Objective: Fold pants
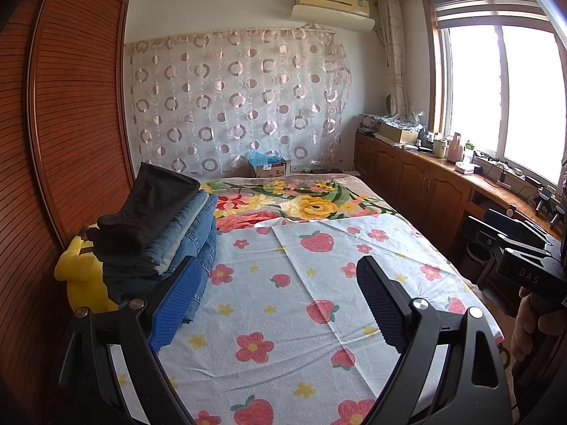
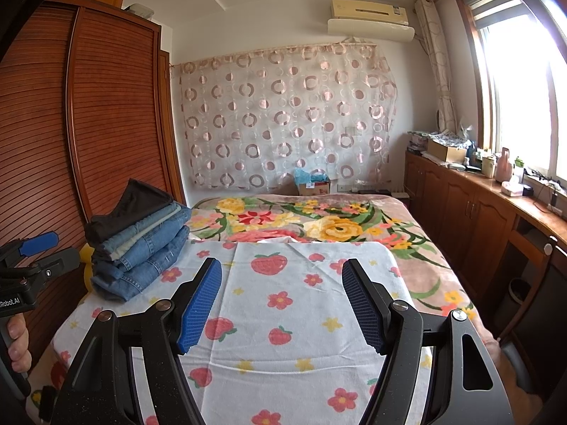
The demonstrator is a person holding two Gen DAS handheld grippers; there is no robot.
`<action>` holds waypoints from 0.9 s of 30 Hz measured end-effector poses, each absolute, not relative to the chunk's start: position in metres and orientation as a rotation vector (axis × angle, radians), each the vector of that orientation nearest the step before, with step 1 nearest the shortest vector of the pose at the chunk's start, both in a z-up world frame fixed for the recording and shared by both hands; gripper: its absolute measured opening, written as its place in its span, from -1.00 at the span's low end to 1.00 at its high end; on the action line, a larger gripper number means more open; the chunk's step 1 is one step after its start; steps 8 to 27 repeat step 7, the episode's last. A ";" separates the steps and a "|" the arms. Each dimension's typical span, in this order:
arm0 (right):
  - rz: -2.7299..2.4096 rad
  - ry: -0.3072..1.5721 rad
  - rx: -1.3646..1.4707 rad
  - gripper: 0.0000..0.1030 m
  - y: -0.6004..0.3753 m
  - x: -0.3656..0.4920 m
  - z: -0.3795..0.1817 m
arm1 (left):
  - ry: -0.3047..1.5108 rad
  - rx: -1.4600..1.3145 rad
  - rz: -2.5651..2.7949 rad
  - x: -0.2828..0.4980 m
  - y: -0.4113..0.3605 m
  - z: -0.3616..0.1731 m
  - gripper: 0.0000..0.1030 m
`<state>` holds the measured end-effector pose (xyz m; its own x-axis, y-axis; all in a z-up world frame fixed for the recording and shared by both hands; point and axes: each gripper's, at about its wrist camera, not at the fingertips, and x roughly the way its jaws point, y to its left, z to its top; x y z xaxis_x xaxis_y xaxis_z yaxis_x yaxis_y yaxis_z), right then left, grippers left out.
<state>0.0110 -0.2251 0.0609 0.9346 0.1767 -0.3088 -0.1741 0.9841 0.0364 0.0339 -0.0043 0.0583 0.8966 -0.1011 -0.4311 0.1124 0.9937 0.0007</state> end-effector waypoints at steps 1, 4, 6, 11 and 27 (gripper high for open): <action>0.179 0.316 0.009 0.41 -0.225 0.012 0.061 | 0.444 0.025 -0.110 0.034 -0.004 0.058 0.75; 0.179 0.316 0.008 0.41 -0.225 0.011 0.061 | 0.444 0.025 -0.112 0.033 -0.003 0.058 0.75; 0.178 0.315 0.008 0.41 -0.225 0.011 0.061 | 0.445 0.025 -0.110 0.034 -0.004 0.058 0.75; 0.179 0.316 0.008 0.41 -0.225 0.011 0.061 | 0.445 0.025 -0.111 0.034 -0.004 0.058 0.75; 0.179 0.316 0.008 0.41 -0.225 0.011 0.061 | 0.445 0.025 -0.111 0.034 -0.004 0.058 0.75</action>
